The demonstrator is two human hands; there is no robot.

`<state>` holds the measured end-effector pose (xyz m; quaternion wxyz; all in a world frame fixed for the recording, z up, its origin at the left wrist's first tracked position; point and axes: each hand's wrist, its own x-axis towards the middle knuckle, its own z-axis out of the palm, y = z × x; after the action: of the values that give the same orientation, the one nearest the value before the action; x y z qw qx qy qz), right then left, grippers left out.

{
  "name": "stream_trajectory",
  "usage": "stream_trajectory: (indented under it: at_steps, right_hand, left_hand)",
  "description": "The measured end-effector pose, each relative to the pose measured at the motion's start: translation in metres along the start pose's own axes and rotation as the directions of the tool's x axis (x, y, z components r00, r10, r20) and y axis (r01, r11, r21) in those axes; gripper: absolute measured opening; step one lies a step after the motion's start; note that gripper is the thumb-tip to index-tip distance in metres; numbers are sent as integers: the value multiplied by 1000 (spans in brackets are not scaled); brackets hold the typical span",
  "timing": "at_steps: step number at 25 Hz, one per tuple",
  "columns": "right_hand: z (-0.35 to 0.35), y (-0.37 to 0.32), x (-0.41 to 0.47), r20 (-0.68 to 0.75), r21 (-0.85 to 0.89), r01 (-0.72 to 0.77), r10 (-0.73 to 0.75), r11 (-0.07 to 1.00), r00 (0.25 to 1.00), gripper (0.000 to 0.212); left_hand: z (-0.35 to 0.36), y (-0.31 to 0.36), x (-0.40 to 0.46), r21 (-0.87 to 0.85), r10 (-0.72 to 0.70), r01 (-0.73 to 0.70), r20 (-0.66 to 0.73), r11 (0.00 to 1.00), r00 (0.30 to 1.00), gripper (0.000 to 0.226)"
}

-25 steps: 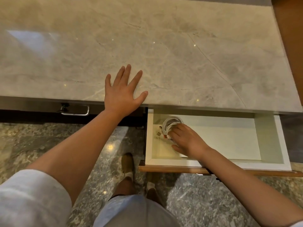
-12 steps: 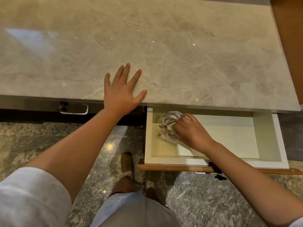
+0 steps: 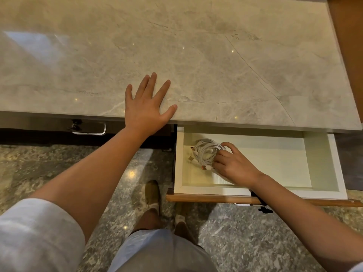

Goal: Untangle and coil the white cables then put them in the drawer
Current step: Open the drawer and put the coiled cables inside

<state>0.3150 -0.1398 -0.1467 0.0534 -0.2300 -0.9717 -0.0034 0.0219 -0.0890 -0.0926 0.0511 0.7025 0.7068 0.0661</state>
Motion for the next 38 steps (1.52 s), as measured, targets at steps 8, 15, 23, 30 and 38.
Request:
stream_trajectory:
  at_steps: [8,15,23,30,38]
  right_hand:
    - [-1,2,26,-100,80,-68,76,994,992,10]
    - [-2,-1,16,47,109,-304,300,947,953,66]
    - [3,0,20,270,0,-312,300,950,915,68]
    - [-35,-28,7,228,73,-506,480,859,847,57]
    - [-57,-163,-86,125,16,-699,692,715,711,51]
  left_hand:
    - [-1,0,0,-2,0,0,1,1000,1000,67]
    - [1,-1,0,3,6,-6,-20,1000,1000,66]
    - [1,-1,0,22,-2,2,2,1000,1000,66]
    - [-2,-1,0,42,-8,6,58,999,998,66]
    - [-8,-1,-4,26,16,-19,110,999,994,66]
